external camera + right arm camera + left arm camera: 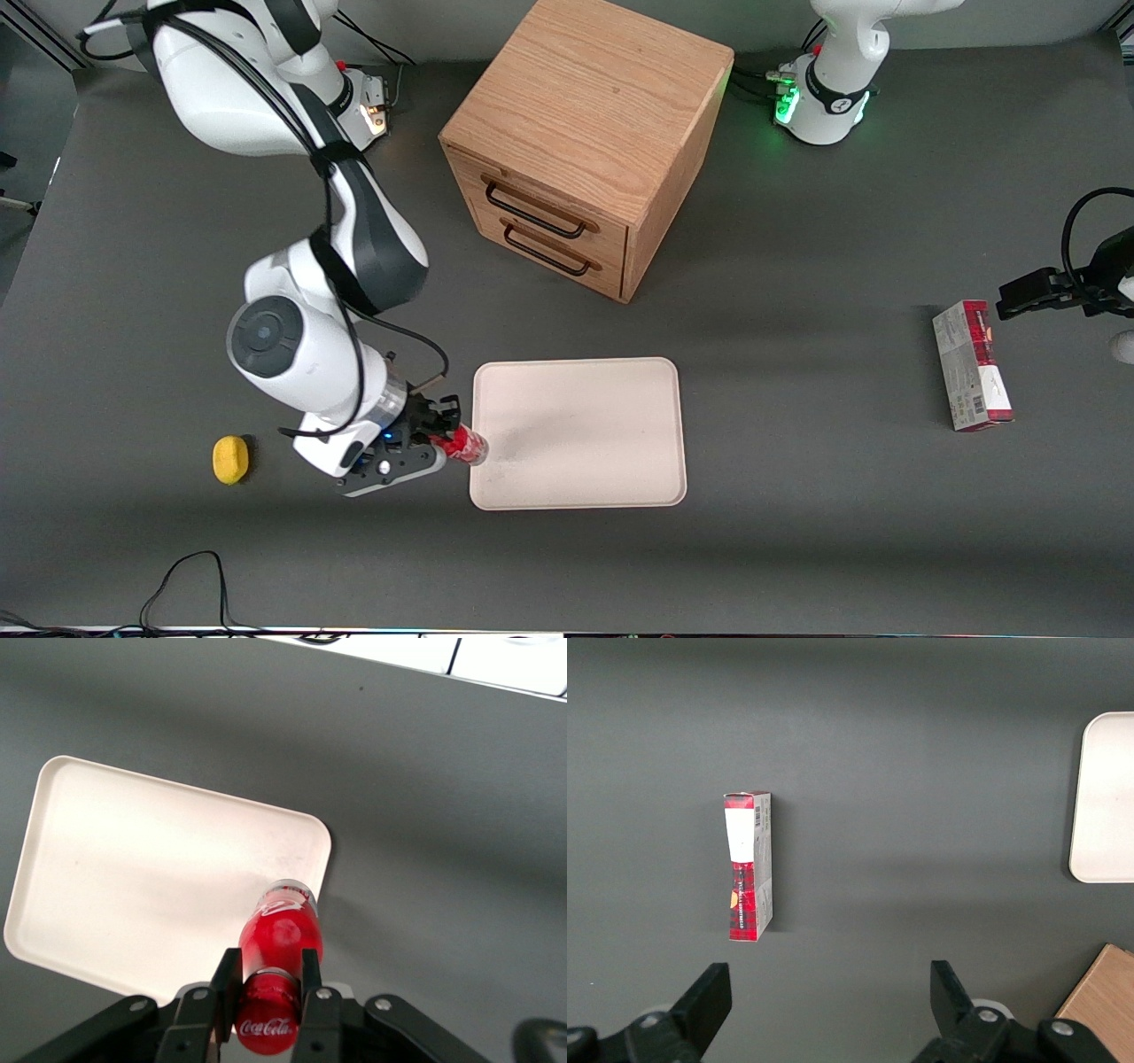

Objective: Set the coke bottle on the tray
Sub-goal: 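Lift the bottle and carry it over the white tray's edge, then lower the bottle onto the tray and open the right gripper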

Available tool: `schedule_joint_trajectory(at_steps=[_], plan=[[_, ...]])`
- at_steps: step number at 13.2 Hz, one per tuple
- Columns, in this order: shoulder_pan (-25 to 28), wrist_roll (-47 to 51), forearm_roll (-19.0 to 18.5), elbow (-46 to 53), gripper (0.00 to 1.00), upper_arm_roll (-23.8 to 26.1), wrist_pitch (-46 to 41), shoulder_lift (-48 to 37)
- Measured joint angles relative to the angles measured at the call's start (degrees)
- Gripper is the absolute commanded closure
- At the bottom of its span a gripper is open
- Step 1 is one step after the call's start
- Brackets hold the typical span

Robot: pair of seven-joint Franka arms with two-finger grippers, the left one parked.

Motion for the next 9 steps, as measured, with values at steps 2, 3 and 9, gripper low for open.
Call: schedule_joint_trajectory(at_steps=[2,3,9], plan=[[0.5,0.1,0.0,0.0,0.74,0.0,1.7,1.3],[0.6,0.2,0.0,0.0,0.74,0.0,2.8,1.9],[0.6,0.2,0.0,0.0,0.73,-0.1,8.1,5.2]])
